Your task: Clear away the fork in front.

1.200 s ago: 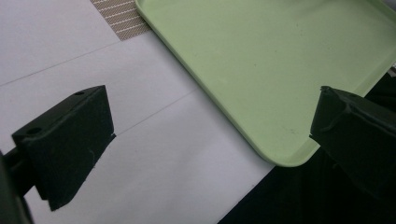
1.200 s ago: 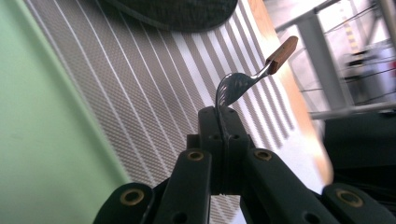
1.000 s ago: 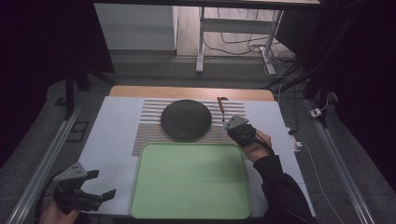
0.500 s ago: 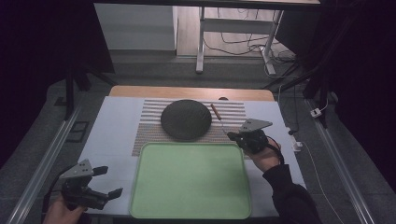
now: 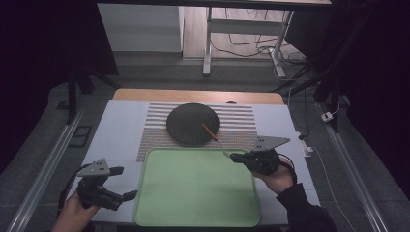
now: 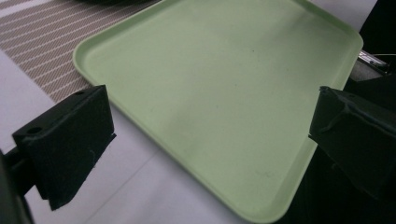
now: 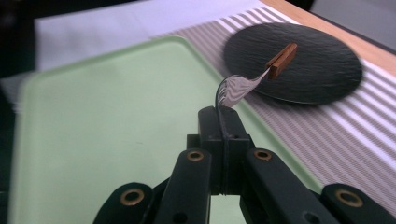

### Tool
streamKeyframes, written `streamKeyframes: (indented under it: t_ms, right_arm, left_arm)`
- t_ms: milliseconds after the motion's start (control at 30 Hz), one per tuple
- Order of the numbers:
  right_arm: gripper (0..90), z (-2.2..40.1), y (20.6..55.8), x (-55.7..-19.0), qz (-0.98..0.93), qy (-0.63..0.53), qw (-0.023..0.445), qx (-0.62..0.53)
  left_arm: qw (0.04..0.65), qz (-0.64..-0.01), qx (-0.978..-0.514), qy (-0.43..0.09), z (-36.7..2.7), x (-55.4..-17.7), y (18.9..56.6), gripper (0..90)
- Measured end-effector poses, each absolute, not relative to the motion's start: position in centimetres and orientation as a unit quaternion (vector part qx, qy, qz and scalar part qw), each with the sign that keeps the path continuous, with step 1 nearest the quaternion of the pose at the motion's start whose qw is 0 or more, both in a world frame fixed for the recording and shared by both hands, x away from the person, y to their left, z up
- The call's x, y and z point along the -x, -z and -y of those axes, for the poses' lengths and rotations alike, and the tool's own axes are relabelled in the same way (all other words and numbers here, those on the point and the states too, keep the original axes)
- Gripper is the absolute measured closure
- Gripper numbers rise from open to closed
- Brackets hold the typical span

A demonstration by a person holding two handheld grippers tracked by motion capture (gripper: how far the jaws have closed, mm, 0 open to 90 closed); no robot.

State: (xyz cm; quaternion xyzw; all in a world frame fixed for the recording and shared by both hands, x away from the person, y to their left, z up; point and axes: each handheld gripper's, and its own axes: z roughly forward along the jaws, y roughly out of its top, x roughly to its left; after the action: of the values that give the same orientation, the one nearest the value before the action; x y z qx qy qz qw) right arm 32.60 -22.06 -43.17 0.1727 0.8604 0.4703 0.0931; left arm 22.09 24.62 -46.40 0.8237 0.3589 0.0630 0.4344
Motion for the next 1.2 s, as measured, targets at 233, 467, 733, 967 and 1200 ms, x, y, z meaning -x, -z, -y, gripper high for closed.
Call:
streamKeyframes:
  t_ms: [233,467,733,967,1200]
  right_arm:
    - [90.0,21.7,43.3,-30.7,-0.862,-0.482,0.057,-0.146]
    - [90.0,21.2,43.6,-29.3,-0.864,-0.488,0.021,-0.123]
    - [90.0,20.4,43.7,-28.0,-0.864,-0.494,-0.018,-0.090]
    - [90.0,19.6,43.8,-27.1,-0.866,-0.493,-0.050,-0.065]
    - [90.0,18.8,43.8,-26.6,-0.869,-0.489,-0.071,-0.042]
  left_arm:
    - [0.435,-0.328,-0.837,-0.049,-22.8,-24.0,46.1,0.0]
    - [0.423,-0.290,-0.857,-0.042,-20.6,-25.9,46.1,0.0]
    - [0.414,-0.244,-0.876,-0.030,-17.8,-27.9,46.1,0.0]
    - [0.398,-0.195,-0.896,-0.019,-15.1,-29.0,46.3,0.0]
    - [0.376,-0.138,-0.916,-0.019,-12.8,-29.3,46.6,11.8]
